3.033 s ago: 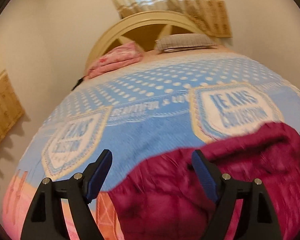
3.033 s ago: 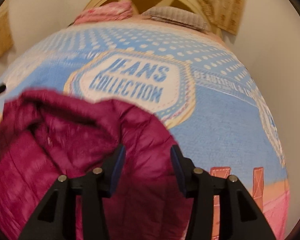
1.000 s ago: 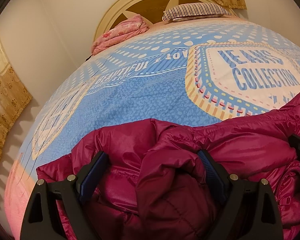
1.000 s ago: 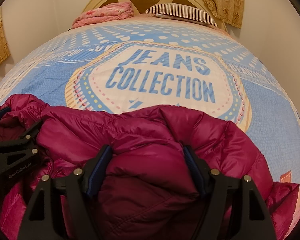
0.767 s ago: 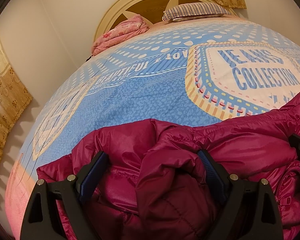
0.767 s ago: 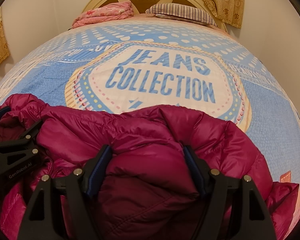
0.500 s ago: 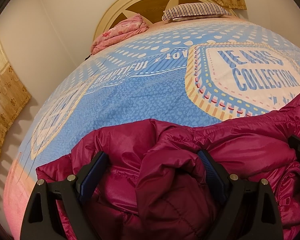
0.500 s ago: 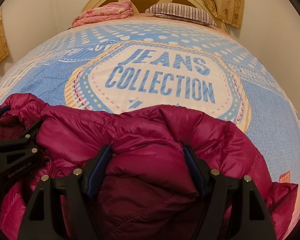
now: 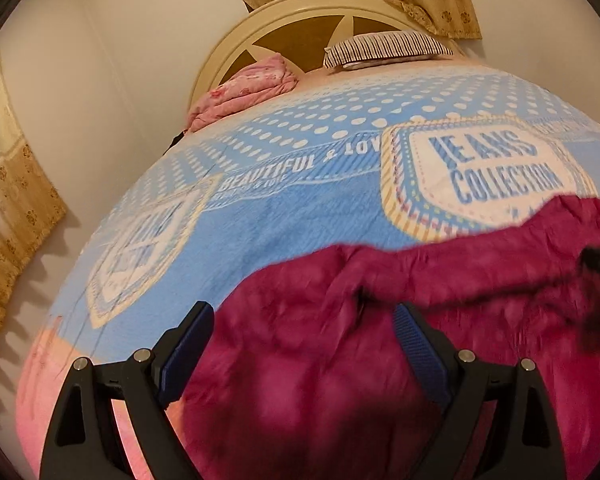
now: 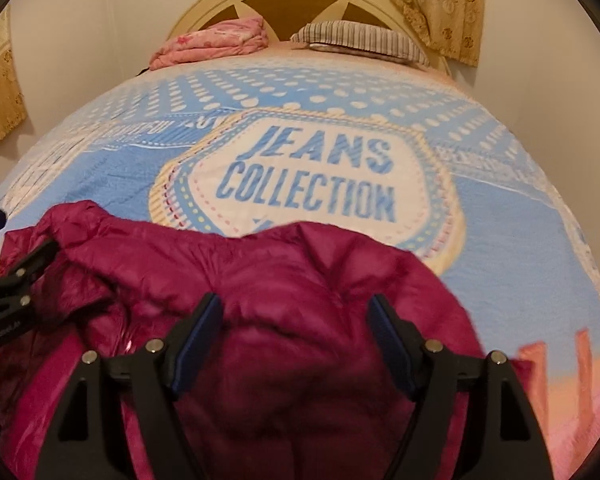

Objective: Fold large clothes

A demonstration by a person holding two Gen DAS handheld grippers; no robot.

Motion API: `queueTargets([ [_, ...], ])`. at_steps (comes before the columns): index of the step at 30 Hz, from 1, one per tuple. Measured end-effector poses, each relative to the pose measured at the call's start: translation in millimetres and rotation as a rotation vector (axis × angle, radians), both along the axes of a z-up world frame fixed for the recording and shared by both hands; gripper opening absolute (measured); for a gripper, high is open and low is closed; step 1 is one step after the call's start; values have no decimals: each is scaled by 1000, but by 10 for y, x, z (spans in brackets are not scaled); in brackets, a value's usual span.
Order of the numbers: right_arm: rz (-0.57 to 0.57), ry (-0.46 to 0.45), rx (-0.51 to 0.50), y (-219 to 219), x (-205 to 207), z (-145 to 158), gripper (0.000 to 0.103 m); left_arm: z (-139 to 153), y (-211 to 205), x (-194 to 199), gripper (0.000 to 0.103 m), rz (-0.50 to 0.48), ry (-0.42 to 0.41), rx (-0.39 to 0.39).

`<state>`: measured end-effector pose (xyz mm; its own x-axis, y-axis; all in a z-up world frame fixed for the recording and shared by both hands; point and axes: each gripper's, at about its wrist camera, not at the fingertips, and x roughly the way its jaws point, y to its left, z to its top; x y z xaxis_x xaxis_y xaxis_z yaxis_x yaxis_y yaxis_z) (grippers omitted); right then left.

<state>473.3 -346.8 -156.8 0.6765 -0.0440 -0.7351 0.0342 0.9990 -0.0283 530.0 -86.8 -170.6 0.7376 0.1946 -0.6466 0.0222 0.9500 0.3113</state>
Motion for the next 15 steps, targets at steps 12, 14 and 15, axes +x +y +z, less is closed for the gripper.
queueTargets([
  [12, -36, 38, 61, -234, -987, -53, 81, -80, 339, -1101, 92, -8, 51, -54],
  [14, -39, 39, 72, -251, -1151, -83, 81, -101, 338, -1292, 92, -9, 46, -42],
  [15, -42, 36, 77, -247, -1261, -97, 81, -101, 350, -1369, 92, -13, 44, -47],
])
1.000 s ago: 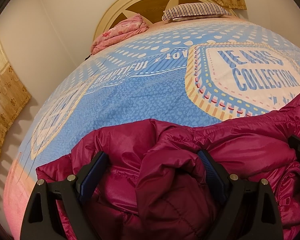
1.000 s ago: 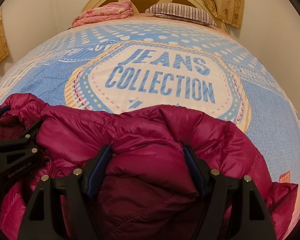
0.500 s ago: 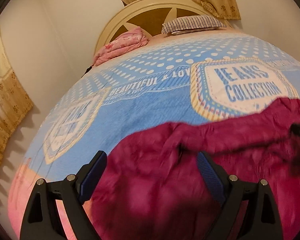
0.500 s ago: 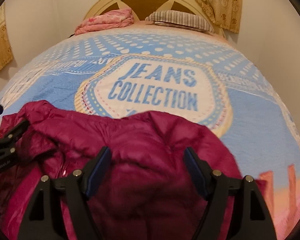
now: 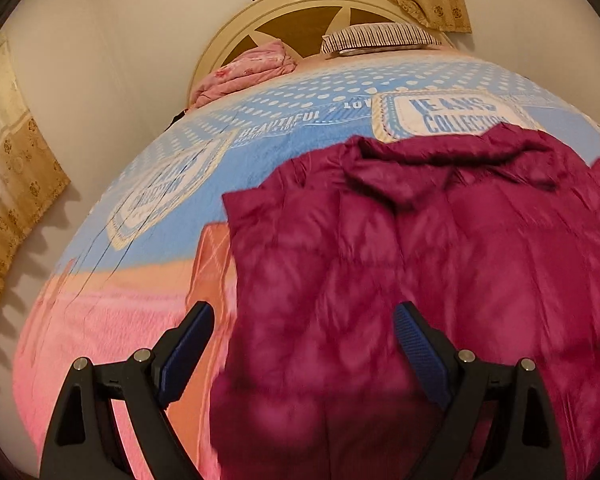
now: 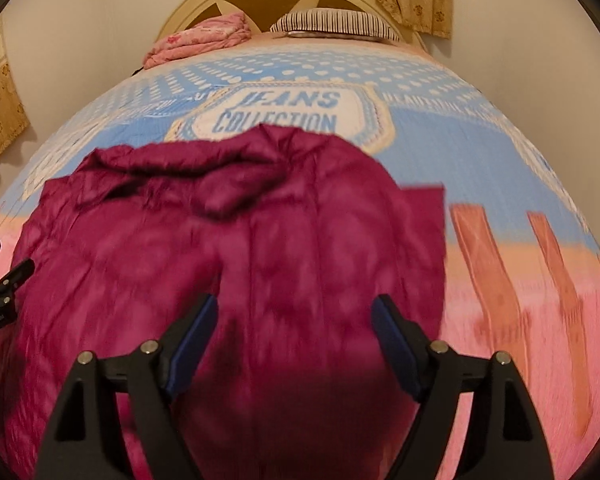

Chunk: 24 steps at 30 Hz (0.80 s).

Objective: Fold large clothes

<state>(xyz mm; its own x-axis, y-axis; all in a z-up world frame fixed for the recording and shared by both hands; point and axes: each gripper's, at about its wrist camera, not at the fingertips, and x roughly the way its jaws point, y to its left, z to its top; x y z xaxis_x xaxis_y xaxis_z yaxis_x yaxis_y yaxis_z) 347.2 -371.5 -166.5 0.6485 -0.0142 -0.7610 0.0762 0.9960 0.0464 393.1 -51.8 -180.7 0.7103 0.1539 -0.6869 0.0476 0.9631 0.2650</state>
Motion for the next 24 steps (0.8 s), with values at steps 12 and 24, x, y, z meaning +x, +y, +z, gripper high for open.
queueTargets([
  [12, 15, 12, -9, 188, -936, -157, 83, -82, 298, -981, 92, 40, 26, -46],
  [24, -67, 10, 29, 54, -1670, -291, 83, -220, 564, -1710, 92, 71, 40, -75],
])
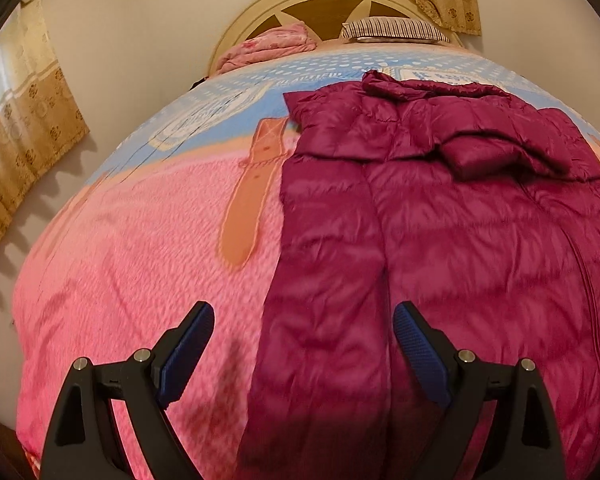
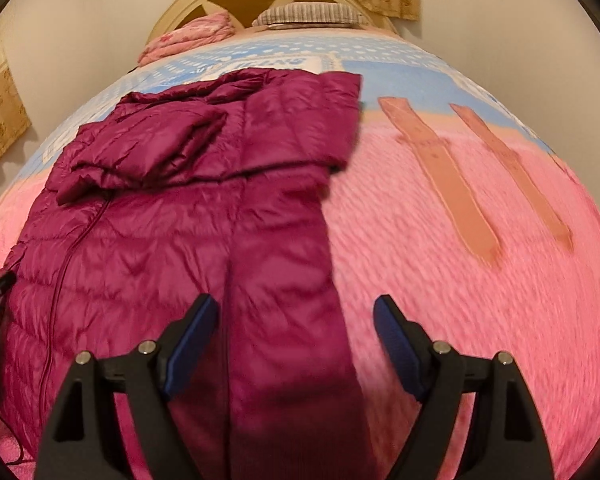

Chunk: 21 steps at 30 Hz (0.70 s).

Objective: Fold large clothes

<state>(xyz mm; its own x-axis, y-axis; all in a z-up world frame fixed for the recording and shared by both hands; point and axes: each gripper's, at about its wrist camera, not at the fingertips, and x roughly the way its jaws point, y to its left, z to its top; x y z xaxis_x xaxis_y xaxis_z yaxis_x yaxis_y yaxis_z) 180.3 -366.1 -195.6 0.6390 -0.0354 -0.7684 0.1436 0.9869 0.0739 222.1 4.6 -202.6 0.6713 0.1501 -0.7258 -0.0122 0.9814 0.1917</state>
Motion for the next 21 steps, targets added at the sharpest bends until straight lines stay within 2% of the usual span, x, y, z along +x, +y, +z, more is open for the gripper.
queueTargets([
  [12, -20, -8, 3, 50, -645, -31, 83, -63, 137, -645, 92, -25, 13, -20],
  [21, -23, 4, 16, 114, -1044, -105, 83, -129, 215, -909, 92, -33, 43, -59],
])
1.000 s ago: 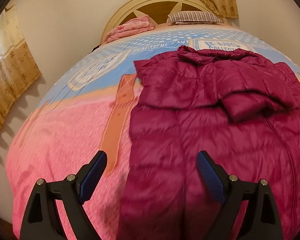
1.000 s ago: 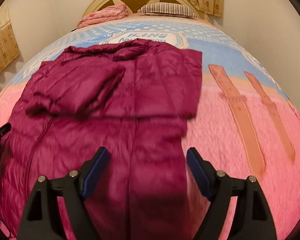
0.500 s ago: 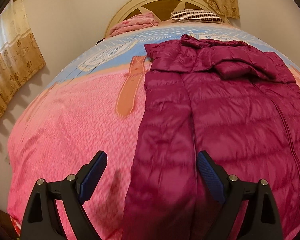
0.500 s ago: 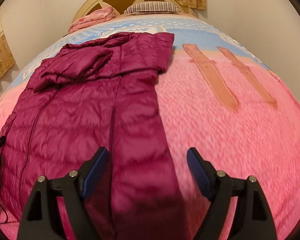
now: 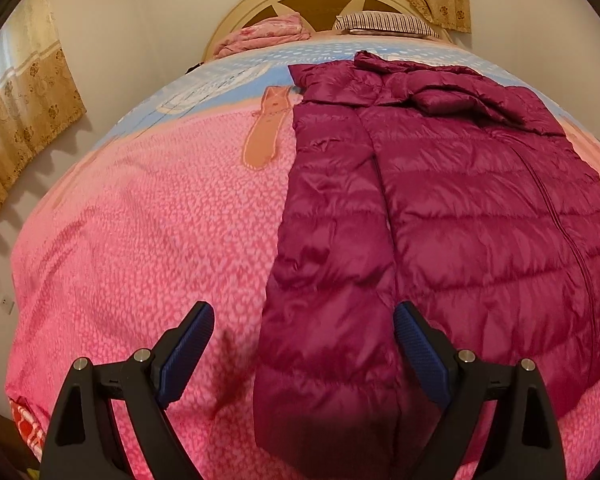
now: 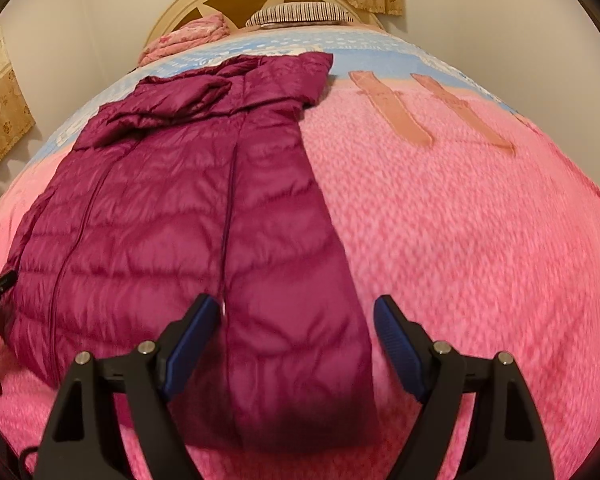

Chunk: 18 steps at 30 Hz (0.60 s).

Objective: Fold large clothes

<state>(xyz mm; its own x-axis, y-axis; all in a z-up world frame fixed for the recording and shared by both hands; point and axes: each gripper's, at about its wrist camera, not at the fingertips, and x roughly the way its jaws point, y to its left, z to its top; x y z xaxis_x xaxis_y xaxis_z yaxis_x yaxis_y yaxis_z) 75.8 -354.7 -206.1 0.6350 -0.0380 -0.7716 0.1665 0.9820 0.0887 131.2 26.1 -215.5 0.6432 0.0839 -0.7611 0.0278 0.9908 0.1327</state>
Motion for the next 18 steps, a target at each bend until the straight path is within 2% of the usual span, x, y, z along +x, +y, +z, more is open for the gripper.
queueTargets([
  [9, -2, -2, 41, -6, -305, -63, 82, -37, -14, -132, 92, -32, 26, -48],
  [13, 8, -9, 59, 4, -362, -73, 73, -39, -48, -192, 89, -56, 23, -52],
  [15, 24, -12, 64, 19, -358, -80, 64, -32, -83, -213, 71, -83, 25, -58],
  [16, 27, -7, 64, 30, -355, -82, 61, -37, -97, -216, 57, -94, 35, -67],
  [17, 34, -10, 65, 40, -356, -83, 53, -44, -108, -219, 42, -101, 44, -73],
  [18, 49, -11, 75, 53, -358, -83, 40, -54, -116, -227, 35, -110, 51, -80],
])
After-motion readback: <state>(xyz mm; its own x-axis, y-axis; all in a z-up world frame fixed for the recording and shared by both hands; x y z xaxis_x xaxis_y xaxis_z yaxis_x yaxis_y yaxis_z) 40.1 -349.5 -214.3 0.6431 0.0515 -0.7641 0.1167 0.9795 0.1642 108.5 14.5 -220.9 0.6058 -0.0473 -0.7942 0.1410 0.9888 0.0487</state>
